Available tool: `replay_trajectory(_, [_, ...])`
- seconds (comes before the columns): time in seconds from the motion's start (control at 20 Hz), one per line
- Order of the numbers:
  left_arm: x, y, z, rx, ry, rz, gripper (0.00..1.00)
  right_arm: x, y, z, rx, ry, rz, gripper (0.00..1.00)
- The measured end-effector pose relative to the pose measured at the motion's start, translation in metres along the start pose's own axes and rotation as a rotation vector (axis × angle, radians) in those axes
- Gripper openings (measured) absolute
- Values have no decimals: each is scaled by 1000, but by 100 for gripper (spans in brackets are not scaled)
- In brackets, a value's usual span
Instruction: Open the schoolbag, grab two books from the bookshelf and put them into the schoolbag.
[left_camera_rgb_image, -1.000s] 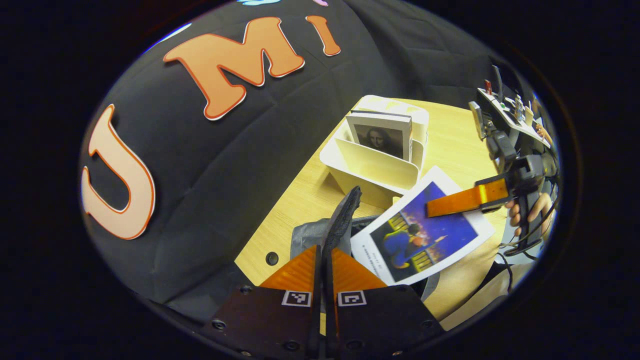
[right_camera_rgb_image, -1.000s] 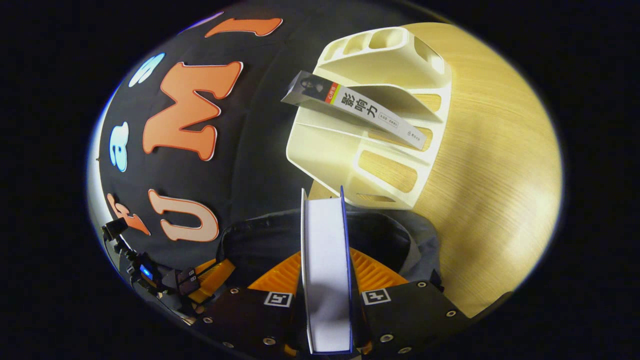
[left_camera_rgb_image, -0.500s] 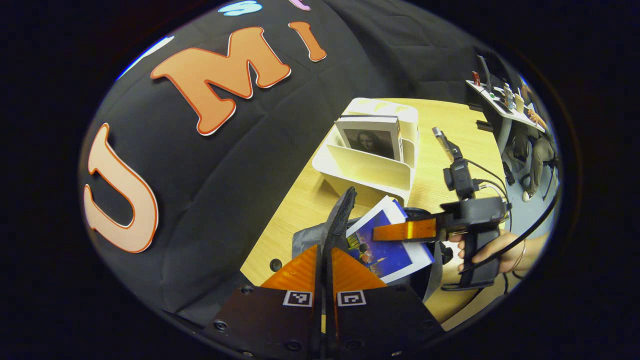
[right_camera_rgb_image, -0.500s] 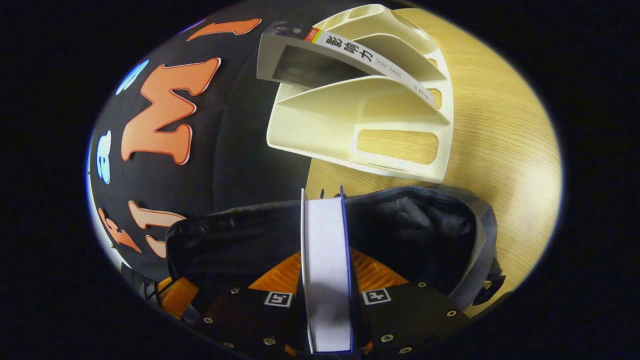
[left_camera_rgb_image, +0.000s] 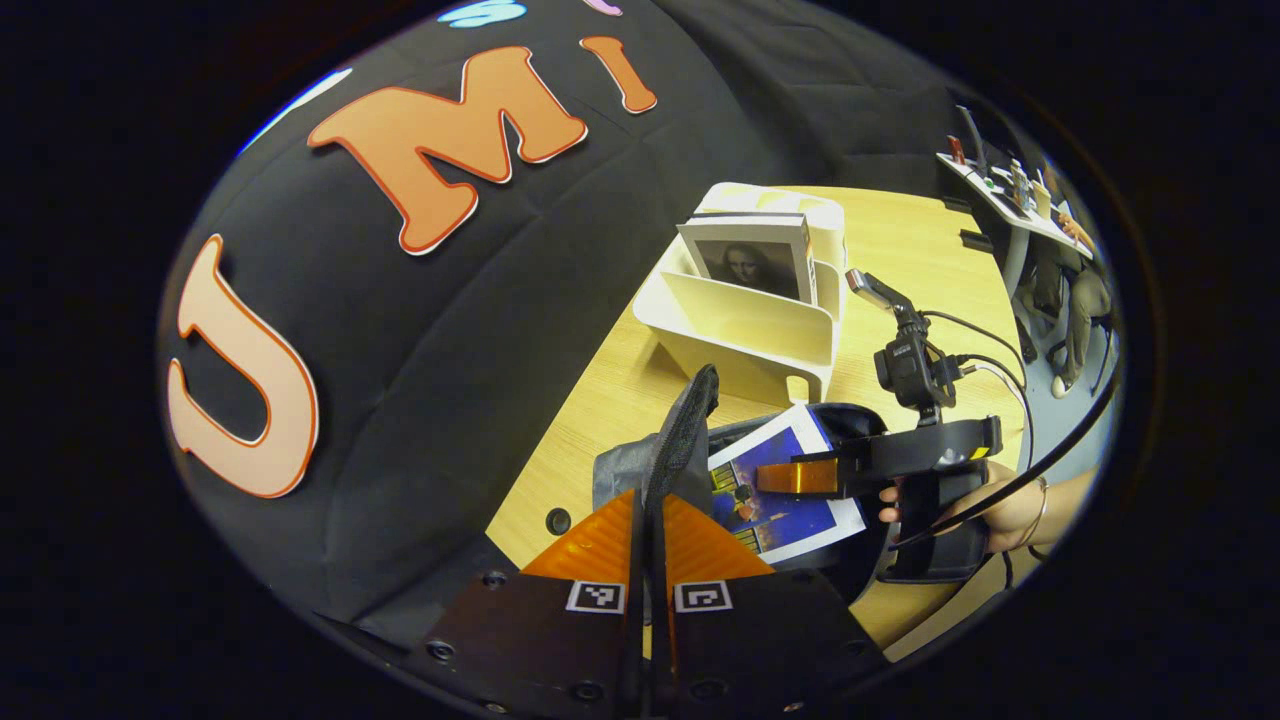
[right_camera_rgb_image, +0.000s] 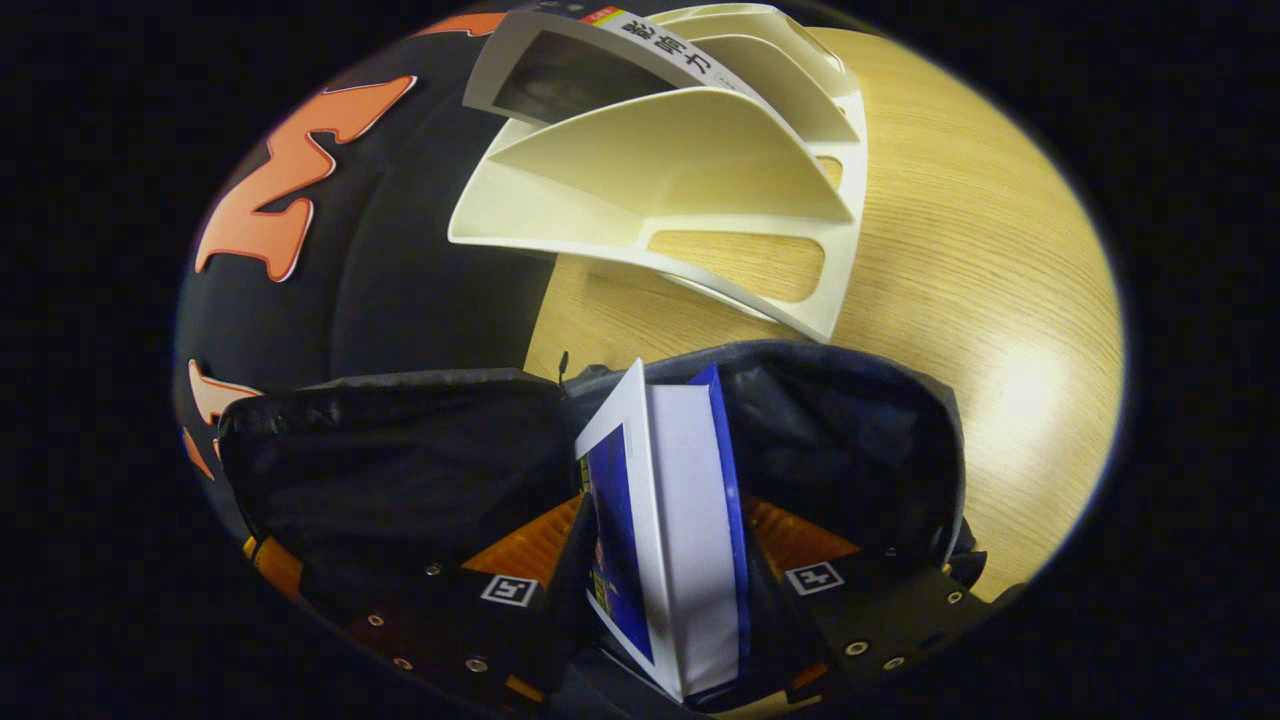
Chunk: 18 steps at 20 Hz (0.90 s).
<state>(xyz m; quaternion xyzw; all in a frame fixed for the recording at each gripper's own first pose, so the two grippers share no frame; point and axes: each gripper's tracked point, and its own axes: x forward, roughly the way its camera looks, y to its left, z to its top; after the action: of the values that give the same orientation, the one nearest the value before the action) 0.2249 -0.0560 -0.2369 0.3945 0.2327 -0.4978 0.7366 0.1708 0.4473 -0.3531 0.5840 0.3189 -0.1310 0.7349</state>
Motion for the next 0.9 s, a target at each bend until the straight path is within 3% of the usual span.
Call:
replay_trajectory(0.05, [1,0,0,-15,-3,-7,4,-5,0,-2,-2,19,2,83])
replay_trajectory(0.15, [3,0,0,-52,-9,-25,4,-18,-1,-5,-11,56,3,96])
replay_trajectory(0.2, [3,2,-1,-63,-8,-27,4,-26,-3,-5,-22,70,2,98])
replay_trajectory(0.4, [5,-3,-7,-81,-12,-48,4,-60,-18,16,-53,70,5,98])
replay_trajectory(0.65, [5,-12,-5,-87,-42,-58,4,-102,-57,59,-51,9,-48,98])
replay_trajectory(0.9, [12,-10,-12,-182,-56,-79,4,-158,-117,115,-223,-60,-216,98])
